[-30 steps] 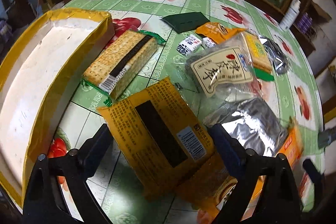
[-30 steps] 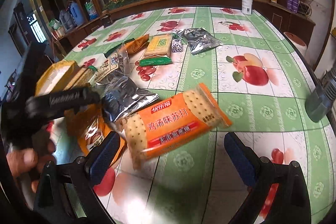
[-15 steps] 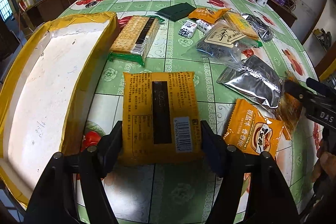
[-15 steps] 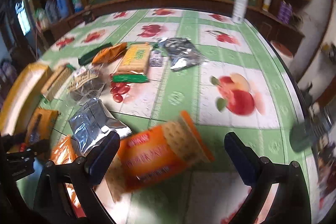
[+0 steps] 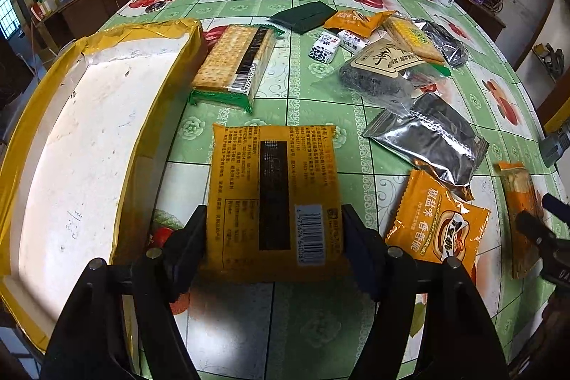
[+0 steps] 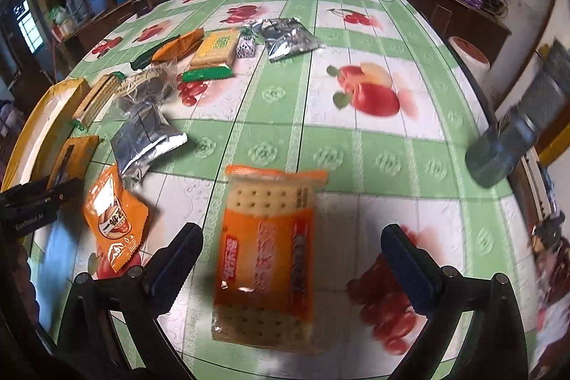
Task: Organize snacks
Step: 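Grasp the yellow biscuit pack with the left gripper while the right grasps the orange cracker pack, then carry both packs into the white tray and open both grippers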
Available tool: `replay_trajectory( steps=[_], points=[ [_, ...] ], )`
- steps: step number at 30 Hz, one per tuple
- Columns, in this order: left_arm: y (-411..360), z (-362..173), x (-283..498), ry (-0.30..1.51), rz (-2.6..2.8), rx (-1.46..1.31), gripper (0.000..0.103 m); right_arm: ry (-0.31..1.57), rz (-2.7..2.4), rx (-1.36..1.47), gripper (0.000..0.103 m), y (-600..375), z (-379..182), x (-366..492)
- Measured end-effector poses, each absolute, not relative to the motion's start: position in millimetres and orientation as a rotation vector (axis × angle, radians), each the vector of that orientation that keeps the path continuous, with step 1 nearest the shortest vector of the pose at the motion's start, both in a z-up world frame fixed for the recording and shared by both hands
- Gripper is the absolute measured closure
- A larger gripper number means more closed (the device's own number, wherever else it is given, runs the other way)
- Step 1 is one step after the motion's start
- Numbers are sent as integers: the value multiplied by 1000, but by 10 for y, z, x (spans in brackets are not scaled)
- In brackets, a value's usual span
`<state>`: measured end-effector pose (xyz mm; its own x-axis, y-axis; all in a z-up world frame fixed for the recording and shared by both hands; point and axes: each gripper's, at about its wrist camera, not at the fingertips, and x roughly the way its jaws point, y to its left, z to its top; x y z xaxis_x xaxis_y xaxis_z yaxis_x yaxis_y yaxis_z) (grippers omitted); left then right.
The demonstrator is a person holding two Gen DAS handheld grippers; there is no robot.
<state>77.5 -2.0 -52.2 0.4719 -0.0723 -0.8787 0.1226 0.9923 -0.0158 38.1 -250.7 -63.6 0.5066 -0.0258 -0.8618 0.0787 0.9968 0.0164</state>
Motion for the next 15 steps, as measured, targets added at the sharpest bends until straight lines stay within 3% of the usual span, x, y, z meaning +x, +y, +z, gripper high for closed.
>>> replay_trajectory(
  steps=[3, 4, 6, 7, 15],
  points=[
    [3, -536, 828, 1065, -104, 44, 24, 1058, -69, 33, 7, -2376, -822, 410],
    [17, -539, 837, 1057, -102, 43, 24, 1021, -76, 7, 14, -2337, -808, 384],
    [28, -524, 825, 1035, -102, 43, 34, 985, -42, 3, 39, -2280, -791, 343],
    [23, -523, 819, 1030, -100, 51, 34, 968, -51, -12, 48, -2273, -770, 314],
    [-46, -261, 495, 933, -125, 63, 34, 902, 44, 58, 48, -2337, -611, 169]
  ],
)
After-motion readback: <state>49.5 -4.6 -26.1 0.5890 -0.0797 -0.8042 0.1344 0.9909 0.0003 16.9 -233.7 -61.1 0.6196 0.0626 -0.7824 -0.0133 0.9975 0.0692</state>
